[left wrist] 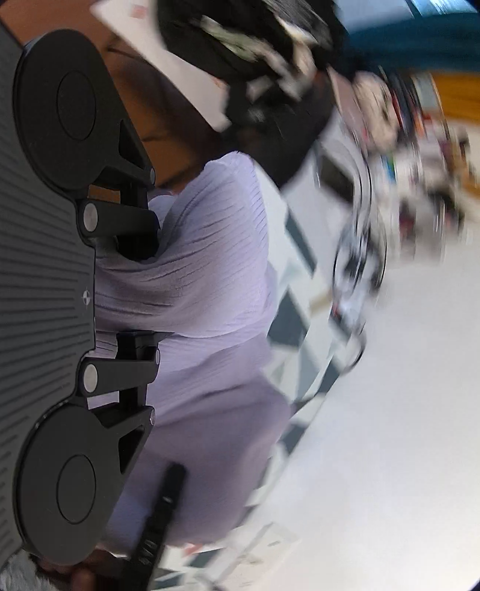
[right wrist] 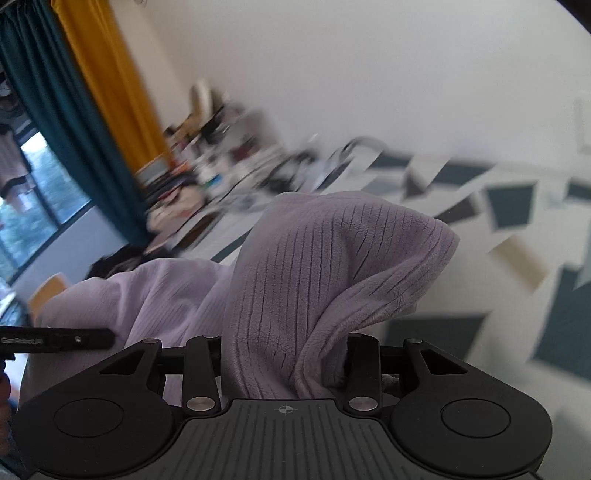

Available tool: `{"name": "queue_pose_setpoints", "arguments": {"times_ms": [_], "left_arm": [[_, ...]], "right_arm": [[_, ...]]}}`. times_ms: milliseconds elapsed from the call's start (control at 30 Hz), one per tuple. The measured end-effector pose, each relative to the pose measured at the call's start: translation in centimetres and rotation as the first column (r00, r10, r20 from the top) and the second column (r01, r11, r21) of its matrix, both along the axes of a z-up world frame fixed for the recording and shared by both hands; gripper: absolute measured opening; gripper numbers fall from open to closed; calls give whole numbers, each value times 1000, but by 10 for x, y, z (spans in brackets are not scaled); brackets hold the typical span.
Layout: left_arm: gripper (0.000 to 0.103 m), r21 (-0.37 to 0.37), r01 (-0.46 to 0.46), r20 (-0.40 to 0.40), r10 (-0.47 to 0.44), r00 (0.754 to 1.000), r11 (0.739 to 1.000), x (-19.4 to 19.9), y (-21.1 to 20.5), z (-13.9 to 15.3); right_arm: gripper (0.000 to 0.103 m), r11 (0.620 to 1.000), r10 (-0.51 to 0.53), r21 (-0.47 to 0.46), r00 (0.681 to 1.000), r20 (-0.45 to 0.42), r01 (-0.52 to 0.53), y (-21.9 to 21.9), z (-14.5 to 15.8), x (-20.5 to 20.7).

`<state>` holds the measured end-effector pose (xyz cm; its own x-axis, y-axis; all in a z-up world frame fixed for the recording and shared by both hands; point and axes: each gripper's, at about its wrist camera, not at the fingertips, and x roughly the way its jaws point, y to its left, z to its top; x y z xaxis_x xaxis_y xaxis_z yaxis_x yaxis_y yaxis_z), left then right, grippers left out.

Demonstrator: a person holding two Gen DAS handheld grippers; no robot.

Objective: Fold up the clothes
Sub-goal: 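Lift the folded robe with both grippers and carry it to the mustard chair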

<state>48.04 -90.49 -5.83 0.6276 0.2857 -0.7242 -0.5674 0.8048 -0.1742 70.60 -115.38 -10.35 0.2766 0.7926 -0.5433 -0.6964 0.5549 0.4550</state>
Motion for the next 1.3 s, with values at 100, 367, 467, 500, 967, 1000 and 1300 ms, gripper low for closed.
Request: {"name": "queue_pose_setpoints", "arguments": {"times_ms": [100,367,467,500,967,1000,1300], "left_arm": [[29,-12,-123,18,123,992,992,-45,15,3],[29,-12,-365,90,364,927,931,-159,78,4],[29,-28,-428,69,428,901,904,-202,117,3],[29,-33,-448,62,449,891,893,-216,129,2],[29,11,-475,-29,475,880,880,-381,302,2],[29,10,-480,-36,480,876,877,-388,315,1],[29,-22,-570,-65,568,820,821,-457,403,-14]], "right_arm": [[36,993,116,4,993,-9,-116,28,12,-15],[36,924,383,-21,918,102,-383,145,52,-90],[36,900,436,-48,894,103,-434,198,54,-130],[36,896,444,-55,892,87,-441,217,53,-146],[36,879,470,-84,883,-21,-470,411,35,-338],[36,875,475,-86,880,-31,-476,425,34,-348],[36,821,558,-123,829,-32,-557,556,21,-411]]}}
